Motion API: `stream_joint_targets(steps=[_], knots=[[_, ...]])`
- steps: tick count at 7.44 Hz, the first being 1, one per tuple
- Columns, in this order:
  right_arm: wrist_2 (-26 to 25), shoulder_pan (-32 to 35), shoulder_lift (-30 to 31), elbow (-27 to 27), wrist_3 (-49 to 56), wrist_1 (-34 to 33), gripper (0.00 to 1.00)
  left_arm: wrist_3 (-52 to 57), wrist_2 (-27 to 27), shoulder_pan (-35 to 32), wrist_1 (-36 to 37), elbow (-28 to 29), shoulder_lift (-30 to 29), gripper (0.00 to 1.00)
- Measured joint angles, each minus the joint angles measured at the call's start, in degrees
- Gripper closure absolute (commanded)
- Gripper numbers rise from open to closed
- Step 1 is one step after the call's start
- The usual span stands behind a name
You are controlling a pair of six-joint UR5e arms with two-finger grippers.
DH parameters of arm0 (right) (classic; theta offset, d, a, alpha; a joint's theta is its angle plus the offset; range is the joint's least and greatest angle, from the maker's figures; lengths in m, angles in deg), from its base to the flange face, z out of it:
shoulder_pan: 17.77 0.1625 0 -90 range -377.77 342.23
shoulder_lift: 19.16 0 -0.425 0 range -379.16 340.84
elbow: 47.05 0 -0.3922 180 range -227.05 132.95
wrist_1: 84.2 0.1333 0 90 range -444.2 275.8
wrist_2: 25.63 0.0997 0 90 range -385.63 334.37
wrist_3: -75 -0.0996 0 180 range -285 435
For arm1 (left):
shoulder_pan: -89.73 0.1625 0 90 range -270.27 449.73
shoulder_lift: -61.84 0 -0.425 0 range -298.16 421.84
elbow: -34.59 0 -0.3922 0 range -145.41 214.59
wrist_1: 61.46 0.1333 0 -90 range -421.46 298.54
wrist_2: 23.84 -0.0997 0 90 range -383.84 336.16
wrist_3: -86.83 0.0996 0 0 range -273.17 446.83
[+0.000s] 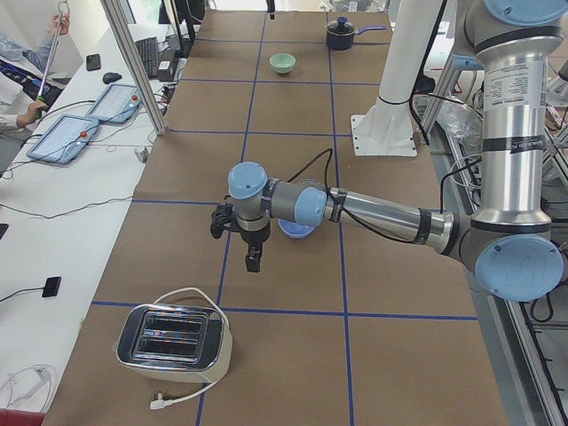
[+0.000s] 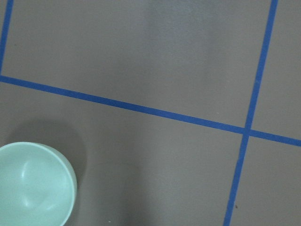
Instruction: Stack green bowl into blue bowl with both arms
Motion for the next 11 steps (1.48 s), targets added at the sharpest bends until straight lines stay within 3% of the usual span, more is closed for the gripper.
stream_joint_targets(steps=[2,4,8,11], knots=[[1.2,-1.5,0.3,-1.4,-2.3,0.2,0.0,-17.4,-0.1,9.4,-14.6,0.0,2.6,0.01],[1.3,-3.6,3.7,-1.9,-5.0,6.8,0.0,-29.6,-0.6,17.8,-23.7,0.6,3.2,0.02],[0.6,-11.5,9.3,2.1,-20.9,30.7,0.0,-33.8,-1.5,21.6,-30.7,1.8,5.1,0.03],[-0.9,-13.9,9.6,7.0,-21.8,36.3,0.01,-33.9,-1.7,23.0,-31.3,2.3,5.4,0.05]])
